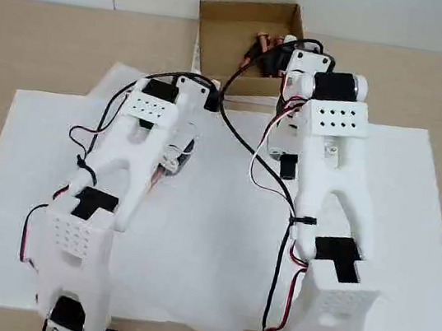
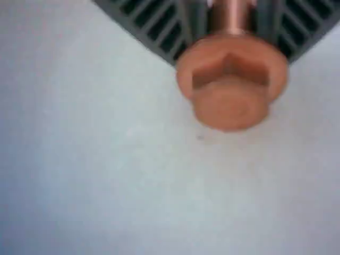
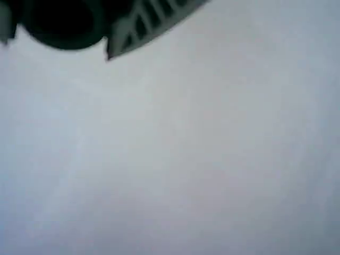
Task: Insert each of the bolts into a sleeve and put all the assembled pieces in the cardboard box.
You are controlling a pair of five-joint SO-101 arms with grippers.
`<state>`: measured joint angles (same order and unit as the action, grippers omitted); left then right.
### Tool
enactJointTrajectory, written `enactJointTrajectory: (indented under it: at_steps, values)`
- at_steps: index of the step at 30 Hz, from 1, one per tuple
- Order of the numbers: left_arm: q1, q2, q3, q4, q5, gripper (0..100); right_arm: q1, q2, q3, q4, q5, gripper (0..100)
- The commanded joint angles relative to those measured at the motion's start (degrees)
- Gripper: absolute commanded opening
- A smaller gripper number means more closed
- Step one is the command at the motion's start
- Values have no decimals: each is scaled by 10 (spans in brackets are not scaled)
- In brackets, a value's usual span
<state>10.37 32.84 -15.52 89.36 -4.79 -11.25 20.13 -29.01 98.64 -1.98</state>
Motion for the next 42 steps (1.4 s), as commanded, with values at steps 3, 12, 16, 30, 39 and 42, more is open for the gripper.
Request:
enactJointTrajectory:
  at_steps: [3, 12, 16, 30, 39, 42]
  values:
    - [29, -104, -87, 47, -19, 6, 5, -39, -2, -3, -7, 6]
    - [-28, -145, -155, 110, -23, 6, 6, -95, -4, -33, -38, 7]
    - [-55, -180, -154, 110, -22, 6, 1, -189, -4, -44, -39, 7]
    - [-132, -270, -154, 111, -23, 6, -4, -449, 0, -51, -39, 8]
    - [-121, -371, -59, 111, -23, 6, -4, -691, 193, -127, -35, 8]
    - [-121, -399, -15, 111, -23, 6, -4, -776, 335, -214, -19, 4]
